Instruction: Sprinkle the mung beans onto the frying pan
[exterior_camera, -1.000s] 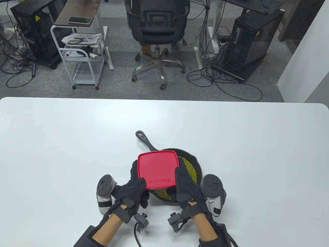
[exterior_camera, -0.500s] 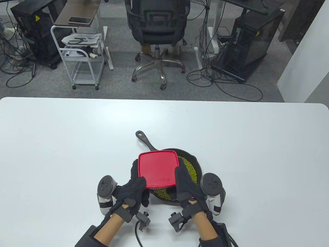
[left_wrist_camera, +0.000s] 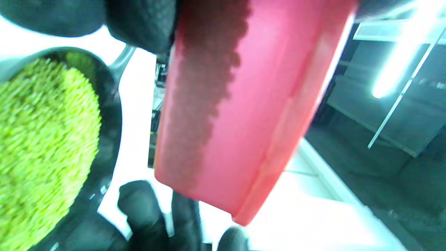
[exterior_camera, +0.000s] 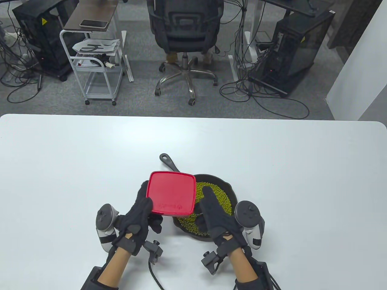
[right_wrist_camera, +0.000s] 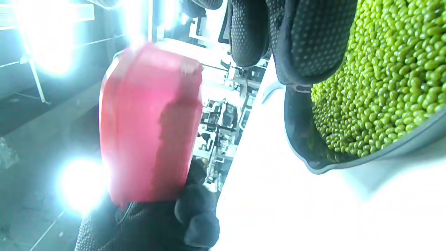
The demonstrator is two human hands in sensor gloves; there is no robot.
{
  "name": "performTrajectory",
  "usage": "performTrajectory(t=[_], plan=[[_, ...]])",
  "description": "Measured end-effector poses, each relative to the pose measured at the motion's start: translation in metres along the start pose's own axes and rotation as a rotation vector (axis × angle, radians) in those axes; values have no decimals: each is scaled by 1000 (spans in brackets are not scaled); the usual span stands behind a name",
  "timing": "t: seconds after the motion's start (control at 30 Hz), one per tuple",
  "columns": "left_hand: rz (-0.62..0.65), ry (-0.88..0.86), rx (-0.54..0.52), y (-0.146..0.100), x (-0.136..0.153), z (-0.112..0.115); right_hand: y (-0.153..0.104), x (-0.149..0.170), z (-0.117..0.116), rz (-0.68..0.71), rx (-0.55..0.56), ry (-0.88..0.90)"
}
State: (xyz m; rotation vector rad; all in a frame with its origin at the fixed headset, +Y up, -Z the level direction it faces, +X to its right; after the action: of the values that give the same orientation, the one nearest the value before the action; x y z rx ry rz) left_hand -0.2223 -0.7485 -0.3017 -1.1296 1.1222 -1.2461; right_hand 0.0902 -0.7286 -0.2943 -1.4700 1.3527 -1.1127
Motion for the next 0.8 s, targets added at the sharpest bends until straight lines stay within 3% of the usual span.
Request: performTrajectory(t=[0.13, 0.3, 0.57, 0.8], plan=[[-53, 0, -123, -1, -6, -37, -1, -3, 8, 8, 20, 7], [-207, 89, -242, -2, 9, -62, -2, -5, 13, 19, 41, 13], [-377, 127, -279, 5, 45, -70, -2, -5, 16, 19, 51, 18], [-418, 144, -302, 6, 55, -72, -2, -5, 17, 14, 53, 18]])
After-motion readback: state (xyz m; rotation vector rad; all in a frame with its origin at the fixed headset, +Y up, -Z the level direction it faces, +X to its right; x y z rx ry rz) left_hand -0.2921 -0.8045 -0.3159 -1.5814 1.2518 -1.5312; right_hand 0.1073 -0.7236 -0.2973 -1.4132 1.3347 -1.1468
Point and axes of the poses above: the tracker on the back of each hand, its own x axis roughly to the little-finger side, its own y axis roughly from the wrist to the fingertips, z = x × y, the point moved 2 cm from there along y, roughly from the wrist to the fingertips, and after that the axes turned 12 degrees about y, right-handed, at the moved point
